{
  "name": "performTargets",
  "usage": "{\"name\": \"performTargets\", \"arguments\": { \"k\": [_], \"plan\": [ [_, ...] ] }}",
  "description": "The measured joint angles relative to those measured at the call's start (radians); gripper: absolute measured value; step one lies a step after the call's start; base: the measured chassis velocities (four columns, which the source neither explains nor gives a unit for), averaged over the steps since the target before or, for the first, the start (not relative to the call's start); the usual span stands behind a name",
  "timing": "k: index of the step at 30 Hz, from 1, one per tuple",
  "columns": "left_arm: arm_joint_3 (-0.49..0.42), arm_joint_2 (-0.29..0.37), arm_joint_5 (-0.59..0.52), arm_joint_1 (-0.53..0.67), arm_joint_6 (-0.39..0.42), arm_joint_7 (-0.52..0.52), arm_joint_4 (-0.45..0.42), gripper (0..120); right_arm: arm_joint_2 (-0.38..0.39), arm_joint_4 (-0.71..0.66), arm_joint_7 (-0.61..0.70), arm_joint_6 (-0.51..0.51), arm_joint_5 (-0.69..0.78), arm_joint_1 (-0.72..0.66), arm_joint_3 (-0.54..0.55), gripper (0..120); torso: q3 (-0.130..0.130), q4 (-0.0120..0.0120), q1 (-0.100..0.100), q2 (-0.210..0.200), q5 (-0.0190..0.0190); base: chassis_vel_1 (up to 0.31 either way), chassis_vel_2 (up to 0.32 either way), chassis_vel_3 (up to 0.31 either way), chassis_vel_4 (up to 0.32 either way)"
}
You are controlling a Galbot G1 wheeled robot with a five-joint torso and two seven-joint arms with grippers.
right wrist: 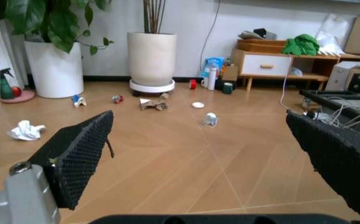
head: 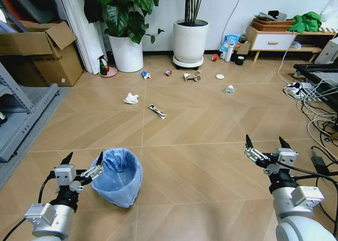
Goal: Pick up the trash bin and place the garbage on the floor into it.
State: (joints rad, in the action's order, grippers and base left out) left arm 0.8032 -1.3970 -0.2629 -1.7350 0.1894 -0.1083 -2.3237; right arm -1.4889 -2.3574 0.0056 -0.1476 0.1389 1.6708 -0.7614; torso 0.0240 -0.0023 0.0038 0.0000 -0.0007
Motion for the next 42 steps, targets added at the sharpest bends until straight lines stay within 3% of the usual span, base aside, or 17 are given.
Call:
{"name": "performTargets", "arguments": {
  "k": [9,12,15,22,42],
  "plan": [
    [0.005,0.091,-0.090,0.033,0.099,0.022,0.081,100,0.022,0.007,-0.009,-0.003,0.006,-0.016,0.007,100,0.000,-0.0001,0.000,0.000,-0.0003,0.000,0.000,0.000,0.000],
    [0.009,0.144,-0.116,0.054,0.175,0.041,0.135,100,0.030,0.014,-0.015,-0.005,0.015,-0.023,0.013,100,0.000,0.0002,0.000,0.000,-0.0003,0.000,0.000,0.000,0.000],
    [0.009,0.154,-0.124,0.061,0.187,0.045,0.143,100,0.030,0.015,-0.016,-0.005,0.015,-0.023,0.012,100,0.000,0.0002,0.000,0.000,-0.0003,0.000,0.000,0.000,0.000],
    [-0.034,0.283,-0.245,0.194,0.350,0.089,0.280,100,0.013,0.016,-0.015,0.003,0.013,0.003,0.007,100,0.000,-0.0001,0.000,0.000,-0.0002,0.000,0.000,0.000,0.000],
    [-0.111,0.335,-0.303,0.323,0.370,0.071,0.501,100,-0.009,0.027,0.011,0.013,-0.006,0.031,0.006,100,0.000,0.0001,0.000,0.000,0.0000,0.000,0.000,0.000,0.000]
  ]
}}
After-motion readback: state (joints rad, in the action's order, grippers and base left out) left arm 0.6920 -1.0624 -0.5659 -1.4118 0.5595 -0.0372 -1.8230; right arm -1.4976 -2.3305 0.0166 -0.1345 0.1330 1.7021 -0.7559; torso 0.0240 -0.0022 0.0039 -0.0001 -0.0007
